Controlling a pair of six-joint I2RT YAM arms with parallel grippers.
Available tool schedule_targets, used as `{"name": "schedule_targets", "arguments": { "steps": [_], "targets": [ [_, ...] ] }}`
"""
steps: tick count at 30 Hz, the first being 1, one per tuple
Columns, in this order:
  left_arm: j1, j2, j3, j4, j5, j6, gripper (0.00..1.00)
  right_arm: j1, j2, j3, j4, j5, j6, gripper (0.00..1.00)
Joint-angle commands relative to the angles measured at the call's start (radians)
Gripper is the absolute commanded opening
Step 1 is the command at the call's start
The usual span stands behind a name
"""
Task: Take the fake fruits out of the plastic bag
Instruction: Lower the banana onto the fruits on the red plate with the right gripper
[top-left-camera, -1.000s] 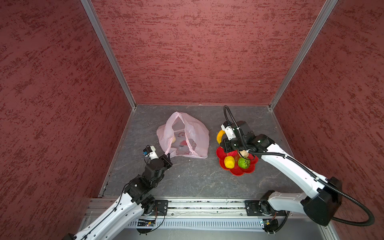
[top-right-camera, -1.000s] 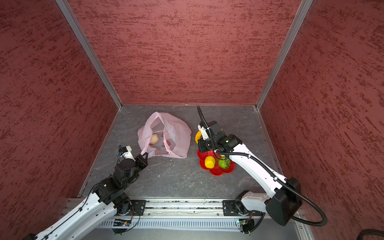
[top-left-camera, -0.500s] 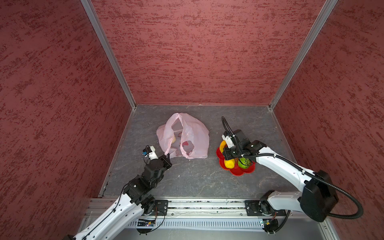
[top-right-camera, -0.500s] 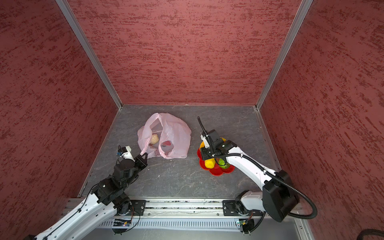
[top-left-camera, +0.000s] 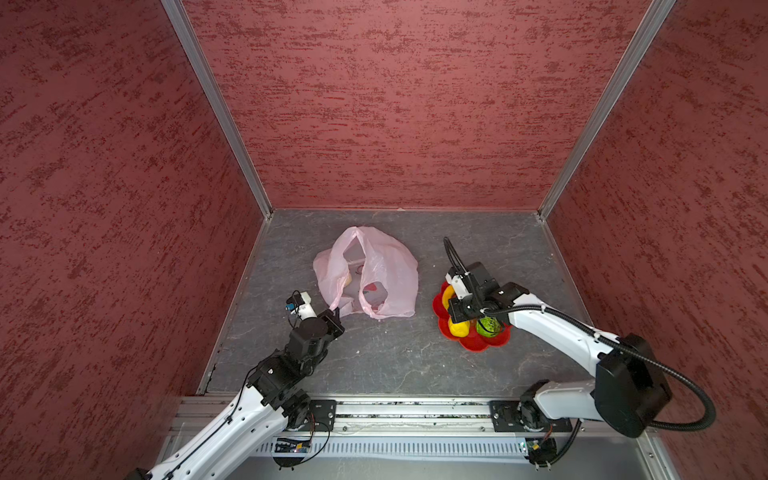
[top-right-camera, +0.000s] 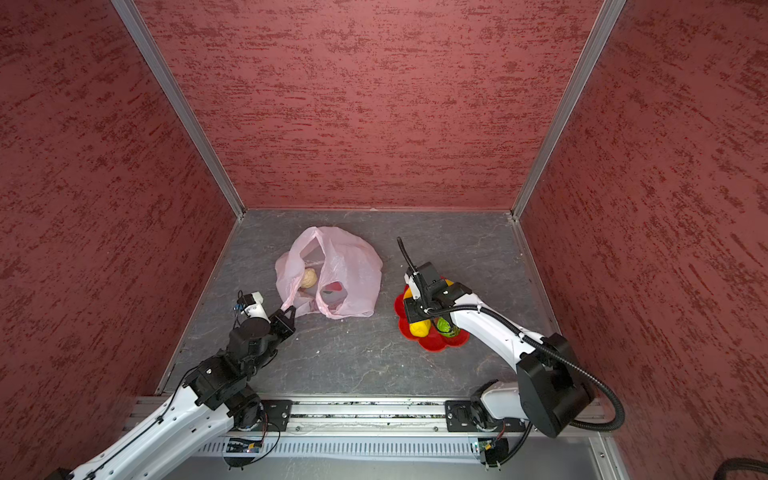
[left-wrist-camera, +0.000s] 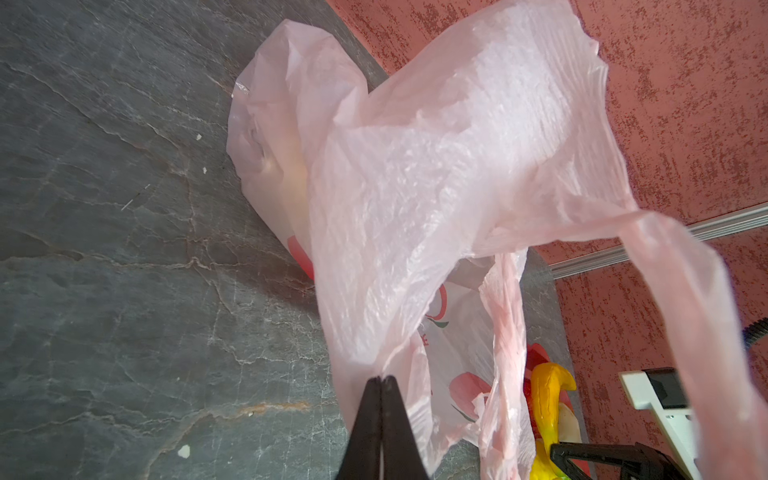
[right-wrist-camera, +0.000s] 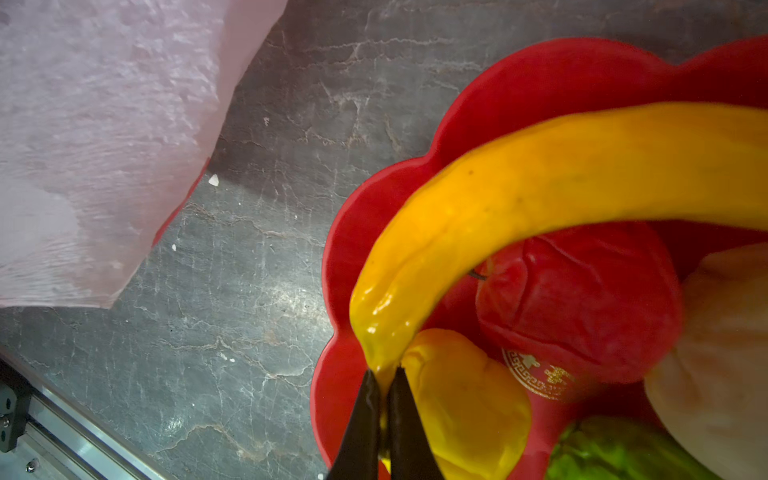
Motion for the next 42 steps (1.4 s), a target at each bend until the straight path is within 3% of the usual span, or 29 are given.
{"name": "schedule_targets", "arguments": {
  "steps": [1, 18, 42],
  "targets": [
    [-0.004, 0.01, 0.023, 0.015, 0.009, 0.016, 0.0, -0.013, 0.016, -0.009, 0.03, 0.011, -0.023, 0.06],
    [-0.005, 0.018, 0.015, 0.034, 0.013, 0.015, 0.0, -0.015, 0.039, -0.04, 0.046, 0.015, -0.015, 0.09],
    [-0.006, 0.006, 0.002, 0.032, 0.016, 0.011, 0.0, -0.015, 0.041, -0.033, 0.033, 0.041, -0.011, 0.2]
  ]
}}
